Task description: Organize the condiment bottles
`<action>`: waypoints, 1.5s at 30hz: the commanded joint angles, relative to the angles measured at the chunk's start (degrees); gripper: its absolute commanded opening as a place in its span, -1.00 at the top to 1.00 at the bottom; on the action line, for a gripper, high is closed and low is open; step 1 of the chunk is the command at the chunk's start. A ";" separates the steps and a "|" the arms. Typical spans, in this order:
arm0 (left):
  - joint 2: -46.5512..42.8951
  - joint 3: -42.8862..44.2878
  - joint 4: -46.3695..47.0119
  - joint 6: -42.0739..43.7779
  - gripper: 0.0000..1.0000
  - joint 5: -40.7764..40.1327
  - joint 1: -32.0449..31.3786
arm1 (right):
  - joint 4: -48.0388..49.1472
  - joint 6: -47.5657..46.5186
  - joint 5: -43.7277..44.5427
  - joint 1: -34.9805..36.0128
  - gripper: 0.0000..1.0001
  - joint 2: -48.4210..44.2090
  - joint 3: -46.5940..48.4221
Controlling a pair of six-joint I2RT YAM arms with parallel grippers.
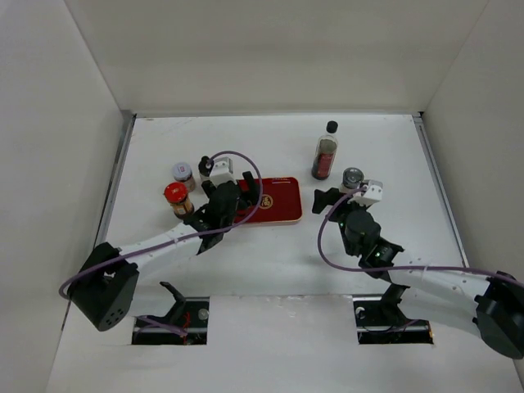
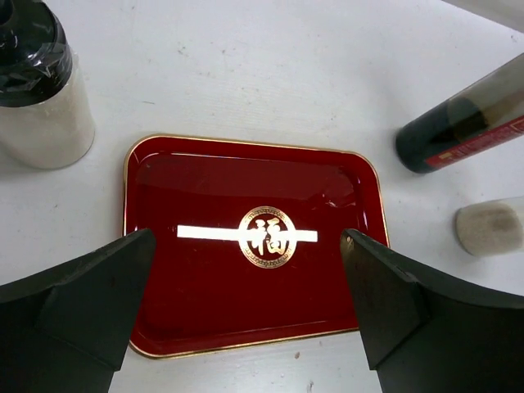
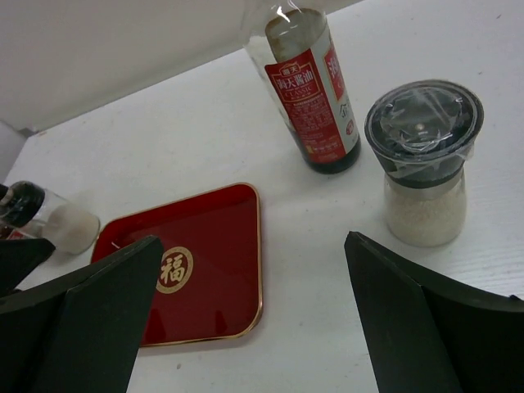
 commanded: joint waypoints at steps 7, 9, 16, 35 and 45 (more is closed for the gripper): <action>-15.43 0.46 -4.31 2.22 -1.00 -11.17 -3.58 | 4.17 -2.04 -3.20 3.15 -1.00 1.01 -0.31; -19.64 0.37 -6.41 4.75 -1.00 -16.00 -4.46 | 5.84 -2.21 -4.26 4.30 -1.00 0.66 -1.10; -38.01 3.71 -24.69 10.48 -1.00 -36.49 -4.64 | 5.77 -1.86 -6.90 4.39 0.49 -1.28 -1.72; -21.69 5.74 -33.68 2.84 -0.80 -11.28 21.20 | 3.83 -0.11 -13.40 4.39 -0.86 1.10 -0.31; -10.18 2.48 -23.04 3.45 -0.80 -7.85 24.62 | 5.84 -0.11 -14.55 4.30 -0.92 2.41 -0.66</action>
